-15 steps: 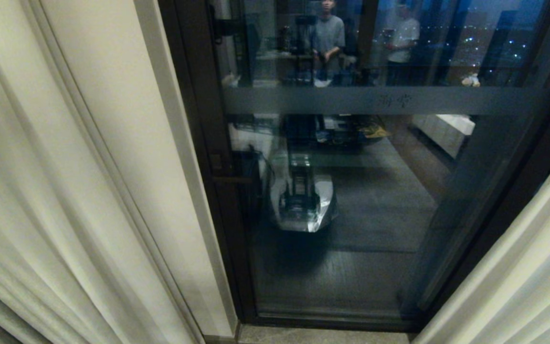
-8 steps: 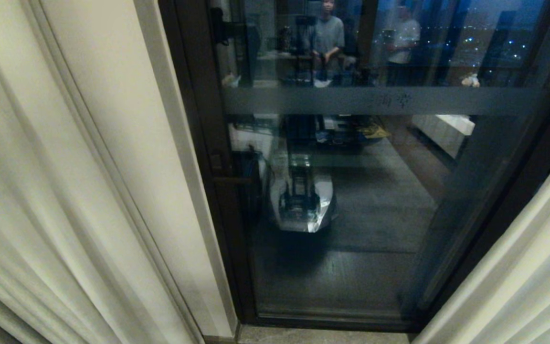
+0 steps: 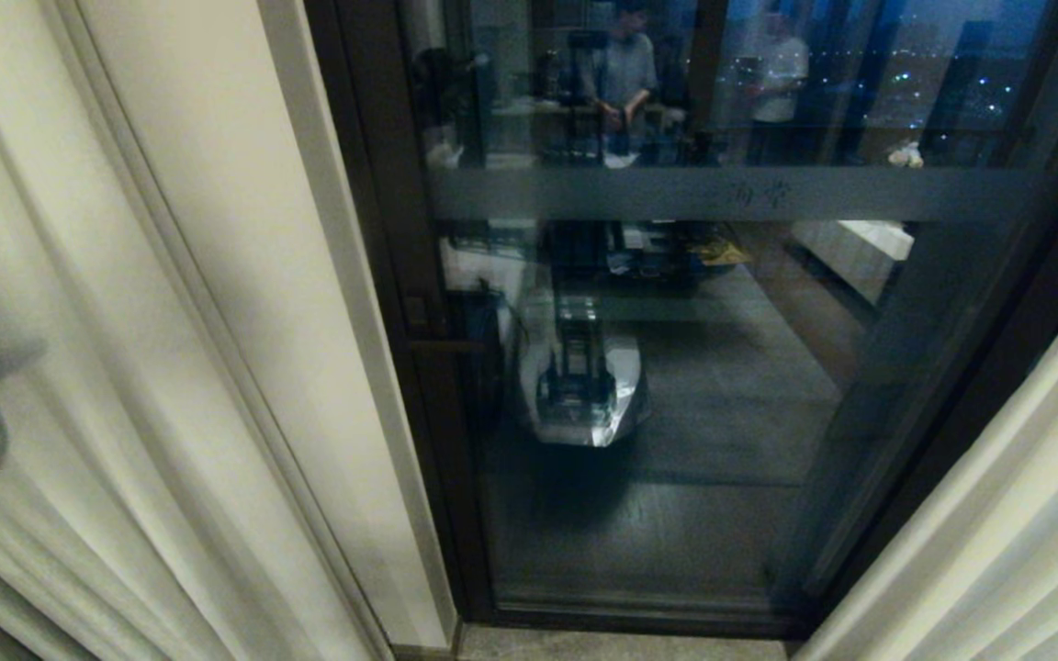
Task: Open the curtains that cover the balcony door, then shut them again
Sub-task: Pull the inner curtains open on both sides
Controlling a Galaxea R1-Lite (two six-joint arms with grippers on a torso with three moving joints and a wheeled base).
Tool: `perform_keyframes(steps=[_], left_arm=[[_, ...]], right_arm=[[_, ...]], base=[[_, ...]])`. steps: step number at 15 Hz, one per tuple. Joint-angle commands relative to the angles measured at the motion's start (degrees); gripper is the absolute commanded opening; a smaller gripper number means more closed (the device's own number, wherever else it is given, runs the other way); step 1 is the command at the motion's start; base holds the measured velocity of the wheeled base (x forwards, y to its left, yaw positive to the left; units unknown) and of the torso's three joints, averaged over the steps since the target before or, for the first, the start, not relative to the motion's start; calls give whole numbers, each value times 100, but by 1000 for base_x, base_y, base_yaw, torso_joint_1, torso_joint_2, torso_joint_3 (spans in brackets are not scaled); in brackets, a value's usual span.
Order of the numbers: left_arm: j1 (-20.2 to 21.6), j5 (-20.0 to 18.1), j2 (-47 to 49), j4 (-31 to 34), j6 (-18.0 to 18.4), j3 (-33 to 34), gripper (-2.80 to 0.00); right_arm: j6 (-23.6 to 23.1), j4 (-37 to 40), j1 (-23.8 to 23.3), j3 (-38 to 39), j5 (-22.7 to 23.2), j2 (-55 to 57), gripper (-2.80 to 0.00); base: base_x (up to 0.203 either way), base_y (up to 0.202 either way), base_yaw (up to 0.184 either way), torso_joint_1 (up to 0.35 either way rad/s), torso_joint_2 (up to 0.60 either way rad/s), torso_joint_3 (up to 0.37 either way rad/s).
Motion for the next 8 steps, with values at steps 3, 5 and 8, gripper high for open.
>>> perform_keyframes(steps=[3, 5, 8], left_arm=[[-353, -226, -1234, 1, 155, 1175, -280], [-369, -518, -1990, 5, 229, 1756, -280], [-375, -717, -3333, 131, 355, 2548, -280]], right_arm=[[2, 0, 0, 1, -2, 0, -280], [2, 0, 0, 1, -2, 0, -280], [2, 0, 0, 1, -2, 7, -280]], base=[[0, 0, 0, 0, 0, 0], [0, 0, 0, 0, 0, 0], [0, 0, 0, 0, 0, 0]])
